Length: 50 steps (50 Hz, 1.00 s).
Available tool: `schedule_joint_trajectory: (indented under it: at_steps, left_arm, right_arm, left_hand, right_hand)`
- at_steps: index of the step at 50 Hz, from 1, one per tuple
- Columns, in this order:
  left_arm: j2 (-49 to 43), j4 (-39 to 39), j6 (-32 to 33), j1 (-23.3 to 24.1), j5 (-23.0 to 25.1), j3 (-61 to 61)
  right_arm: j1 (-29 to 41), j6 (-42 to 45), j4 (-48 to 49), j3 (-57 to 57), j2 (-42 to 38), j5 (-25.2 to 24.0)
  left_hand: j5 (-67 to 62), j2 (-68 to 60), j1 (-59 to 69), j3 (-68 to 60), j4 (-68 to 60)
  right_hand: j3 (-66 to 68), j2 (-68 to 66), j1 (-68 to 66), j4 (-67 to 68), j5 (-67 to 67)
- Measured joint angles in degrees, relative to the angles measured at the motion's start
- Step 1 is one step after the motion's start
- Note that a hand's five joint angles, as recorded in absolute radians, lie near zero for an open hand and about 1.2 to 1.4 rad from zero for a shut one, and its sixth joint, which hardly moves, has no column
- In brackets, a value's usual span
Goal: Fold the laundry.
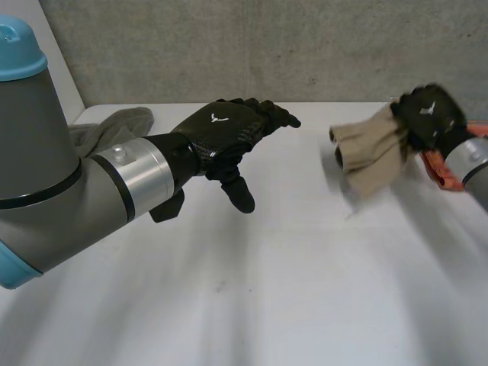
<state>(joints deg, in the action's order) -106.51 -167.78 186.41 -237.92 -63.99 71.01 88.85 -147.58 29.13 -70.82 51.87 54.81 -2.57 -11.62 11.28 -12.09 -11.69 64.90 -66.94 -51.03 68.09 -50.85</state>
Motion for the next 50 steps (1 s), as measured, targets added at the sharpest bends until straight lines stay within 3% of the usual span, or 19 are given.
schedule_joint_trajectory:
  at_steps: [10,18,29,39,41,43,44,45,47,50]
  left_arm:
    - [0.04,0.00,0.00,0.00,-0.07,0.14]
    - [0.02,0.00,0.00,0.06,-0.14,0.22]
    - [-0.58,-0.06,0.00,0.26,-0.18,0.66]
    - [-0.82,-0.24,-0.07,0.27,-0.18,0.97]
    - [-0.81,-0.26,-0.08,0.27,-0.18,0.94]
    - [-0.78,-0.26,-0.08,0.27,-0.18,0.92]
    - [-0.77,-0.27,-0.08,0.27,-0.18,0.91]
    - [-0.76,-0.27,-0.09,0.27,-0.17,0.90]
    - [-0.74,-0.28,-0.09,0.27,-0.17,0.89]
    - [-0.68,-0.28,-0.09,0.26,-0.17,0.88]
  right_arm:
    - [-3.68,-19.71,2.52,28.76,-8.93,0.98]
    - [-8.68,-24.66,2.48,43.02,-18.19,-1.79]
    - [-18.48,-24.96,2.06,40.26,-27.03,-14.17]
    - [-24.81,-23.84,1.88,33.70,-28.72,-18.20]
    - [-25.20,-23.48,1.39,32.18,-28.06,-18.36]
    - [-25.32,-22.83,0.20,29.92,-26.46,-18.23]
    - [-25.30,-22.51,-0.39,29.14,-25.78,-18.09]
    - [-25.26,-21.99,-1.27,28.14,-24.82,-17.85]
    - [-25.15,-20.54,-3.42,26.25,-22.67,-17.00]
    - [-24.90,-17.25,-7.89,23.99,-18.84,-14.28]
  left_hand:
    - [0.00,0.00,0.00,0.00,0.00]
    - [0.00,0.00,0.00,0.00,0.00]
    - [0.00,0.00,0.00,0.00,0.00]
    - [0.00,0.00,0.00,0.00,0.00]
    - [0.00,0.00,0.00,0.00,0.00]
    - [0.00,0.00,0.00,0.00,0.00]
    - [0.00,0.00,0.00,0.00,0.00]
    - [0.00,0.00,0.00,0.00,0.00]
    - [0.00,0.00,0.00,0.00,0.00]
    - [0.00,0.00,0.00,0.00,0.00]
  right_hand:
    - [0.00,0.00,-0.01,0.33,-0.61]
    - [0.40,-0.31,-0.01,0.36,-0.90]
    - [0.40,-0.31,-0.01,0.42,-0.90]
    - [0.40,-0.31,-0.01,0.42,-0.90]
    - [-5.80,6.72,2.51,-6.08,2.69]
    - [-28.81,30.21,24.57,-29.82,25.53]
    - [-30.00,31.39,25.63,-30.99,26.72]
    - [-44.70,46.59,35.72,-45.31,40.02]
    - [-51.01,53.20,39.04,-53.31,45.91]
    - [-52.34,54.18,39.22,-54.39,46.68]
